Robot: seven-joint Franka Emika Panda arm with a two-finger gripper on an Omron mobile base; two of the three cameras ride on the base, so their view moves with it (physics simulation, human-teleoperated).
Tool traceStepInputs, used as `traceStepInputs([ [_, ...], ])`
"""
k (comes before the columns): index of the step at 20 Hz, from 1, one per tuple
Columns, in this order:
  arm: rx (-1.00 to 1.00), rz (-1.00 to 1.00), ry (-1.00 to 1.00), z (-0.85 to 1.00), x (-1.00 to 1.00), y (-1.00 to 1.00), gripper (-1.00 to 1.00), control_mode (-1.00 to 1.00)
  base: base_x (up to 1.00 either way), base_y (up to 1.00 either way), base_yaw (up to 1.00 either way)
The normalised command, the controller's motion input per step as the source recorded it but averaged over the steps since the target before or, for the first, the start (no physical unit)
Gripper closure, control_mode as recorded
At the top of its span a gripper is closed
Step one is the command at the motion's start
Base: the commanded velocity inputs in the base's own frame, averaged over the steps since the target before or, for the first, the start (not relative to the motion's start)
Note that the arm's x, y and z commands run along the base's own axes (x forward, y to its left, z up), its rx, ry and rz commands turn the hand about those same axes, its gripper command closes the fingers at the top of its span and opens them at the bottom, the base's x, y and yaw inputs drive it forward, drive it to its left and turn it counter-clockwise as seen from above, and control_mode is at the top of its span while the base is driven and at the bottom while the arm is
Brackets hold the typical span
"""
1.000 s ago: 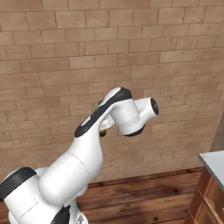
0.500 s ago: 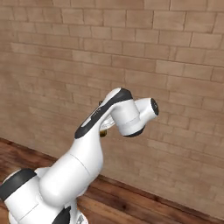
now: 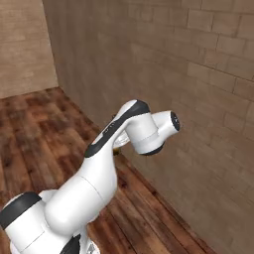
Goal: Place the drinks on the dining counter in a tight cluster.
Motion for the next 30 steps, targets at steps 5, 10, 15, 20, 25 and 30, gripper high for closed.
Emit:
traceStepInputs([
  [5,0.00,0.00,0.00,0.00,0.00,0.00,1.00,1.00,-0.34,0.00,0.87],
  [10,0.00,0.00,0.00,0.00,0.00,0.00,1.00,1.00,-0.30,0.00,0.84],
  [15,0.00,0.00,0.00,0.00,0.00,0.00,1.00,1.00,-0.20,0.00,0.83],
  [20,0.00,0.00,0.00,0.00,0.00,0.00,1.00,1.00,0.16,-0.44,0.65],
  [25,0.00,0.00,0.00,0.00,0.00,0.00,1.00,1.00,0.83,-1.00,0.18],
  [30,0.00,0.00,0.00,0.00,0.00,0.00,1.00,1.00,1.00,-0.86,0.14],
])
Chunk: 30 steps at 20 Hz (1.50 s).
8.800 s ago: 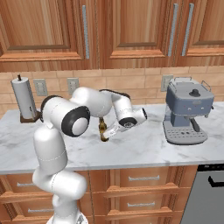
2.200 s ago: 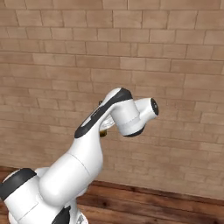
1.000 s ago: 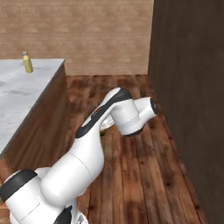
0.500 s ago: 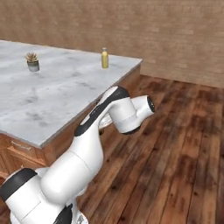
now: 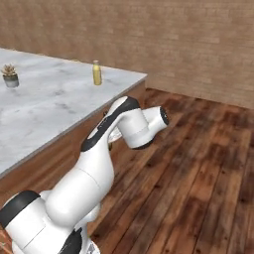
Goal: Place the drinks on the dining counter in a tight cluster.
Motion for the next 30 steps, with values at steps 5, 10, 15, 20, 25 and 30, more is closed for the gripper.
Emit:
traceStepInputs([
  [5,0.00,0.00,0.00,0.00,0.00,0.00,1.00,1.00,1.00,-0.70,0.18],
  [10,0.00,0.00,0.00,0.00,0.00,0.00,1.00,1.00,1.00,-0.39,0.46],
  [15,0.00,0.00,0.00,0.00,0.00,0.00,1.00,1.00,1.00,-0.76,0.49],
  [20,0.00,0.00,0.00,0.00,0.00,0.00,1.00,1.00,1.00,-0.95,0.41],
  [25,0.00,0.00,0.00,0.00,0.00,0.00,1.00,1.00,1.00,-1.00,0.40],
  [30,0.00,0.00,0.00,0.00,0.00,0.00,1.00,1.00,1.00,-1.00,0.42],
])
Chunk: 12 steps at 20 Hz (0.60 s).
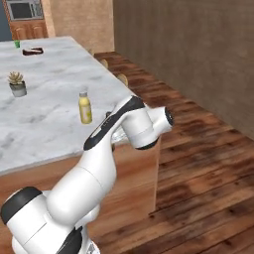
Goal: Place the drinks on the dining counter in a tight cluster.
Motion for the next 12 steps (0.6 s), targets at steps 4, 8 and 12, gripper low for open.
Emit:
traceStepInputs([
  [4,0.00,0.00,0.00,0.00,0.00,0.00,1.00,1.00,0.86,-1.00,0.34],
  [8,0.00,0.00,0.00,0.00,0.00,0.00,1.00,1.00,0.56,-1.00,0.22],
  [12,0.00,0.00,0.00,0.00,0.00,0.00,1.00,1.00,0.56,-1.00,0.16],
])
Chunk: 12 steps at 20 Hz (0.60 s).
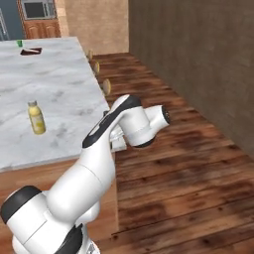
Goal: Place the drinks on the dining counter in a tight cluster.
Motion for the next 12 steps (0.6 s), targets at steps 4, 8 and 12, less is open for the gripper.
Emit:
traceStepInputs([
  [4,0.00,0.00,0.00,0.00,0.00,0.00,1.00,1.00,0.43,-1.00,0.15],
  [8,0.00,0.00,0.00,0.00,0.00,0.00,1.00,1.00,0.76,-1.00,0.35],
  [12,0.00,0.00,0.00,0.00,0.00,0.00,1.00,1.00,0.94,-0.88,0.51],
])
